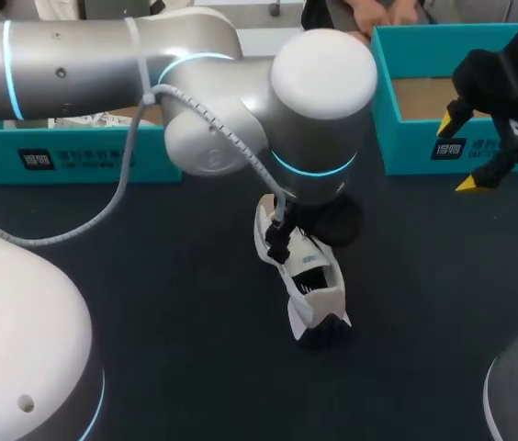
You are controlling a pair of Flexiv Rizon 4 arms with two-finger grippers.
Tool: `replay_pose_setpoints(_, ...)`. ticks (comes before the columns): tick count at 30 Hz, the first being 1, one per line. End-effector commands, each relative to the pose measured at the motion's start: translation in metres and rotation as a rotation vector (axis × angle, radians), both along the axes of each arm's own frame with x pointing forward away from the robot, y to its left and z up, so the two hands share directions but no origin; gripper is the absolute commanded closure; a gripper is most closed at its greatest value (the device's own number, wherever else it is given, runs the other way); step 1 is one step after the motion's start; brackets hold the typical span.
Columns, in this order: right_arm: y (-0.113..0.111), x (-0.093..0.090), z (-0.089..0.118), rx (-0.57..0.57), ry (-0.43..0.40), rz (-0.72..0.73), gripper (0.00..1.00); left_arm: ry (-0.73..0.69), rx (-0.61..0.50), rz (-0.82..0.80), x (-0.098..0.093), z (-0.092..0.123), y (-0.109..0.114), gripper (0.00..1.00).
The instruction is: Take the shoe out of the shoebox, open the shoe tongue, remove and reinsert the insole, then place the shoe into the shoebox
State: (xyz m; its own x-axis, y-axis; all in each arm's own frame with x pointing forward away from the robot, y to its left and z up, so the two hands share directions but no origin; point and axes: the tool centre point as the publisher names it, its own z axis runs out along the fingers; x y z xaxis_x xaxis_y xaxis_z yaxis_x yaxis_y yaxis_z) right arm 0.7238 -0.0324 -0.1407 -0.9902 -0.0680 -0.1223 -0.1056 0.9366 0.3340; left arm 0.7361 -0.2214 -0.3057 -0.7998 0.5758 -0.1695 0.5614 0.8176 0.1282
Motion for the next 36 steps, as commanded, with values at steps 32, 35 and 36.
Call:
replay_pose_setpoints(32, 0.001, 0.002, 0.0, -0.003, 0.004, 0.0, 0.0, 0.036, -0.401, 0.765, -0.101, 0.0, -0.024, 0.0)
replay_pose_setpoints(35, 0.001, 0.002, 0.0, -0.003, 0.004, 0.0, 0.0, 0.079, -0.401, 0.772, -0.109, -0.006, -0.031, 0.0)
replay_pose_setpoints(36, 0.001, 0.002, 0.0, -0.003, 0.004, 0.0, 0.0, 0.108, -0.406, 0.779, -0.109, -0.009, -0.033, 0.0)
